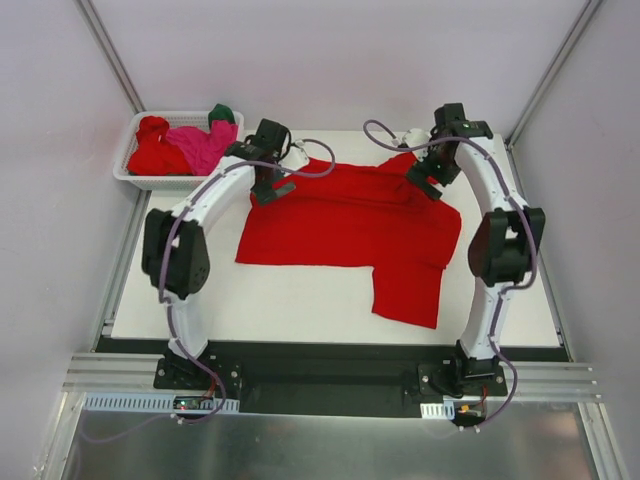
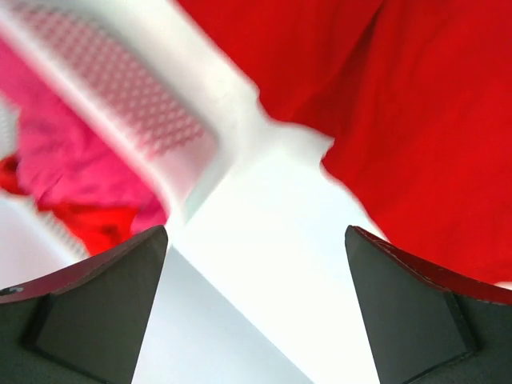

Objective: Fold and stack the t-shirts

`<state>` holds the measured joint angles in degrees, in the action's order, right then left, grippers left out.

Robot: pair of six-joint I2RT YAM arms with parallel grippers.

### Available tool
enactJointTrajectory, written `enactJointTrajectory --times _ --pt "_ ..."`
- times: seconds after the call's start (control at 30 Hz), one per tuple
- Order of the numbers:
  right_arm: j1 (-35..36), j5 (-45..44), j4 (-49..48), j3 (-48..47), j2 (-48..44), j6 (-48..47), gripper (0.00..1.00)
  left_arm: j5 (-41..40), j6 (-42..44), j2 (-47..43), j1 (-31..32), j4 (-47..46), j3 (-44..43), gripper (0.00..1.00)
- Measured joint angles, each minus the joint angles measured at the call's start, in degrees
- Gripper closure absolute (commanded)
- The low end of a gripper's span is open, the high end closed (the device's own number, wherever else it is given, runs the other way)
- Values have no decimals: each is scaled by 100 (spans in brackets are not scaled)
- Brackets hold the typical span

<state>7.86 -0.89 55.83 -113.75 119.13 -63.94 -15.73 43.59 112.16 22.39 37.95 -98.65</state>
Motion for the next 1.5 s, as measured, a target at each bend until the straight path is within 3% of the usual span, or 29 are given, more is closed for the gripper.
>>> enactJointTrajectory --times 0.17,0.3,0.47,0.67,0.77,1.0,1.5 --pt "240 481 719 518 -1270 243 3 72 -308 -935 -111 247 205 5" --pt "354 1088 1320 975 -1797 474 2 654 -793 -1300 -190 894 426 7" --pt "391 1377 1517 2544 -2310 658 2 1386 -1233 -1980 -61 1432 1659 11" --pt "647 1305 1333 4107 -2754 678 0 1523 -1362 -2452 352 1631 3080 13" --pt "896 1040 960 4776 -3281 651 4 1025 -1261 -2767 457 1272 3860 13" --pt "1292 542 376 5399 -3650 525 4 304 -684 -2975 457 376 4634 13" --pt "1700 201 -160 6046 -4256 131 4 -216 210 -2236 455 -1075 4444 13"
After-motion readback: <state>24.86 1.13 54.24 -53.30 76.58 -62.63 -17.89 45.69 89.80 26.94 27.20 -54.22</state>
